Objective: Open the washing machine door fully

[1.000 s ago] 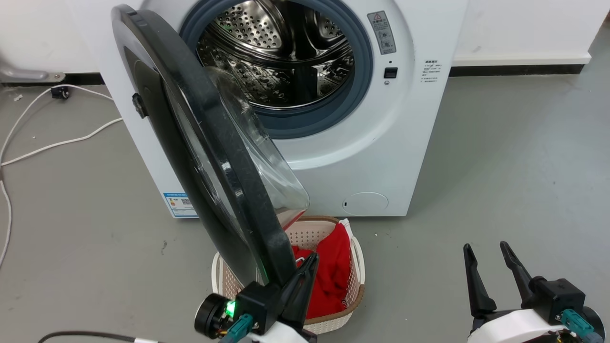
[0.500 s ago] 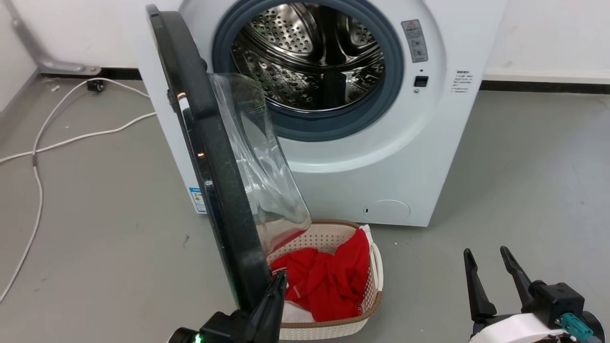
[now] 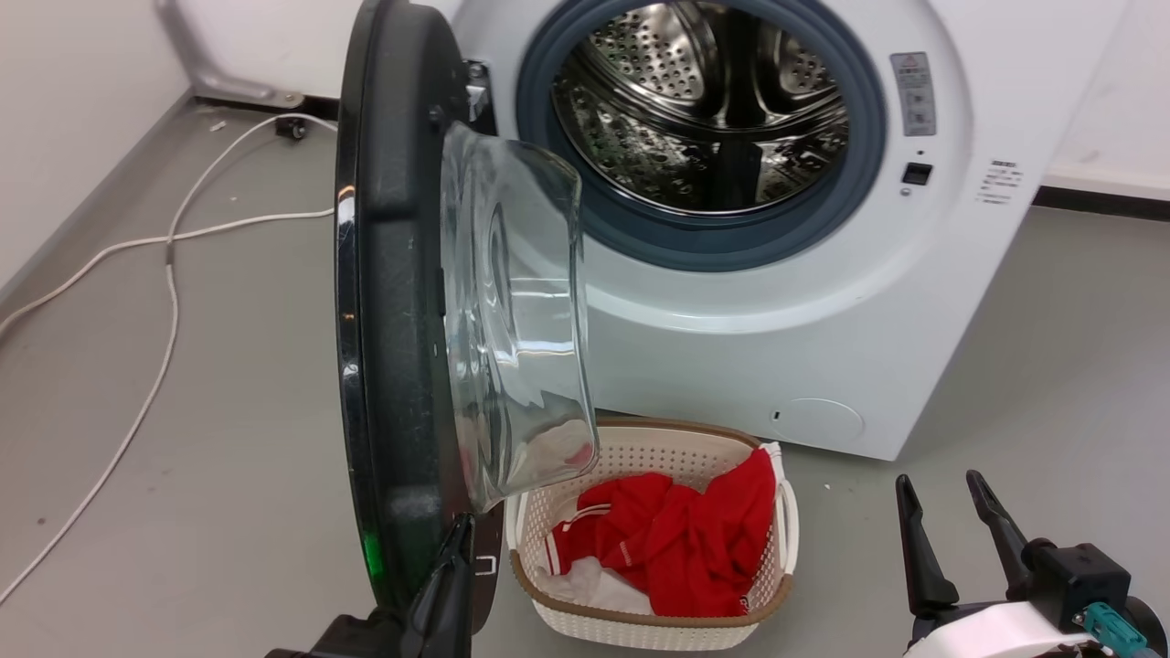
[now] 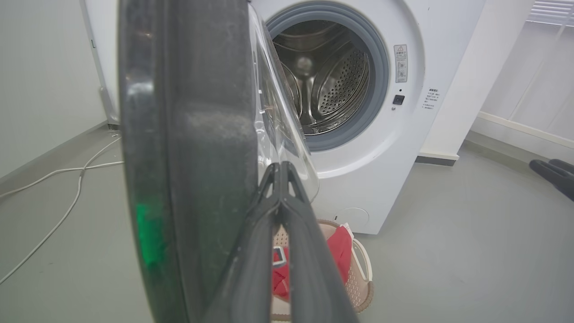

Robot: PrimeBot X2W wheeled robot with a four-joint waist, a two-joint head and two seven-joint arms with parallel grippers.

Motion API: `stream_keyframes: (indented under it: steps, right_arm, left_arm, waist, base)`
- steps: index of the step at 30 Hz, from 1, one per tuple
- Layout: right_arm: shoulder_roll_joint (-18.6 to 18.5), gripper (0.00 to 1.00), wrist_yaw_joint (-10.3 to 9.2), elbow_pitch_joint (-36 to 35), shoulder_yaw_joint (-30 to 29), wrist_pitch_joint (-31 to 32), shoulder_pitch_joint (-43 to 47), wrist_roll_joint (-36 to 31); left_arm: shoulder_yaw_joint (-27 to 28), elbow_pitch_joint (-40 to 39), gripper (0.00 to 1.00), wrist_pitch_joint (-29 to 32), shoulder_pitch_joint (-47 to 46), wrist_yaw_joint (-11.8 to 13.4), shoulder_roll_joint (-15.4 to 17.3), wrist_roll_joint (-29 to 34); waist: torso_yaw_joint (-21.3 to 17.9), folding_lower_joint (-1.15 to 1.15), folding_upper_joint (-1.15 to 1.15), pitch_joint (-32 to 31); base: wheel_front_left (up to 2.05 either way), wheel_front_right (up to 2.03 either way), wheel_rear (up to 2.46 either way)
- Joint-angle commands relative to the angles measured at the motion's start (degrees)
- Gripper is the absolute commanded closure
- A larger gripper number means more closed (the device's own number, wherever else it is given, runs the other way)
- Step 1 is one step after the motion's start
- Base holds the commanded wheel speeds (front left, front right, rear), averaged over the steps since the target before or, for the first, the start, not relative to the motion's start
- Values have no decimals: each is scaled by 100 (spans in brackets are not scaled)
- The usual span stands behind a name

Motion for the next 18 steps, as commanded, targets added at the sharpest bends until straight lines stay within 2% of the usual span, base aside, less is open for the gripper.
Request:
stream_keyframes:
  steps: [1,9,18]
  right_arm:
    - [15,0,-4,-33,-4,4,44,-1]
    - [14,0,-4,-62,9,22,1,-8]
    - [14,0,-4,-149,40,125,-57,-97]
  left_arm:
    - [91,-36,100,-39,37,59,35,-9]
    - [614,36,100,-178,0,201,187,-258]
    - [1584,446,100,-380,-261,181,533,-790]
  waist:
    - [152,0,0,29]
    - [414,0,0,81]
    - [385,0,0,200]
  base:
    - [0,0,0]
    - [0,0,0]
    - [0,0,0]
